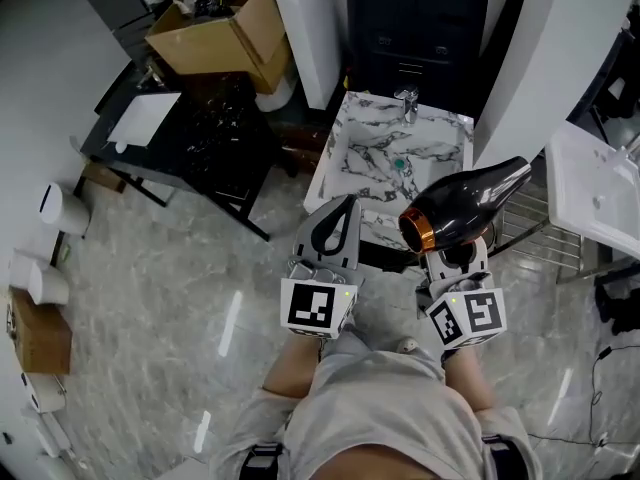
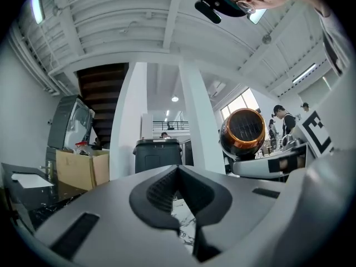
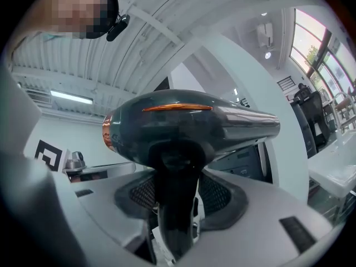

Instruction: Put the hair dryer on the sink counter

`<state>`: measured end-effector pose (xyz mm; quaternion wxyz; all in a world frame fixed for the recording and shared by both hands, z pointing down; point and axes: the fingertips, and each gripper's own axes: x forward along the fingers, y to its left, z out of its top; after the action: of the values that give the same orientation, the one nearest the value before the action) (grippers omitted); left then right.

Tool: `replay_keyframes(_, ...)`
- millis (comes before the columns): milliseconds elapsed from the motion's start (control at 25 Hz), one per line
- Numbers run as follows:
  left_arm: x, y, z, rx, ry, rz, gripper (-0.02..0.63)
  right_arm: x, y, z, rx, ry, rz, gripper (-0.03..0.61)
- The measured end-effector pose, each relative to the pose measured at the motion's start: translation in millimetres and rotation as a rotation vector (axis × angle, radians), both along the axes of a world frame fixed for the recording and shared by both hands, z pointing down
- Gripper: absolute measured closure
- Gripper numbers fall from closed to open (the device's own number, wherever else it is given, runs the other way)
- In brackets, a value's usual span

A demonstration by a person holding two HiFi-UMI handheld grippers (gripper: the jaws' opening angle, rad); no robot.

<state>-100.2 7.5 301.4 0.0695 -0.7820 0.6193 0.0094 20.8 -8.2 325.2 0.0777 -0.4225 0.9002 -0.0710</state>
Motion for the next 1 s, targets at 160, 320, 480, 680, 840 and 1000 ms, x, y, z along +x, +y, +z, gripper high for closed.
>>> replay_keyframes(160, -29.2, -15.5, -1.0, 0.003, -0.01, 0.037, 0.6, -29.7, -13.1, -1.1, 0.0, -0.004, 0.034, 0.376)
replay_keyframes(320, -54.0, -28.6, -4.8, 0.018, -0.009, 0.08, 0.6, -57.5, -23.7, 0.5, -0.002, -0.001, 0.071, 0.376)
replay_keyframes(480, -77.5, -37.7, -4.5, 0.02, -0.004, 0.109, 0.6, -76.9, -32.1, -0.5, 0.003, 0.005, 0.109, 0.376)
replay_keyframes(680, -98.0, -45.5, -2.1, 0.03, 0.019, 0.131, 0.6, -87.1, -42.6, 0.9, 0.004, 0.012, 0.164, 0.376)
replay_keyframes(840, -107.4, -56.3, 5.1, 0.017, 0.024, 0.139, 0.6, -84.5, -56.2, 1.6, -0.001, 0.028, 0.203, 0.376)
replay_keyframes(1000, -108.0, -72.2, 4.5, 0.013, 0.042, 0.146, 0.6, -72.0, -76.5, 2.9, -0.025, 0.038, 0.247, 0.376)
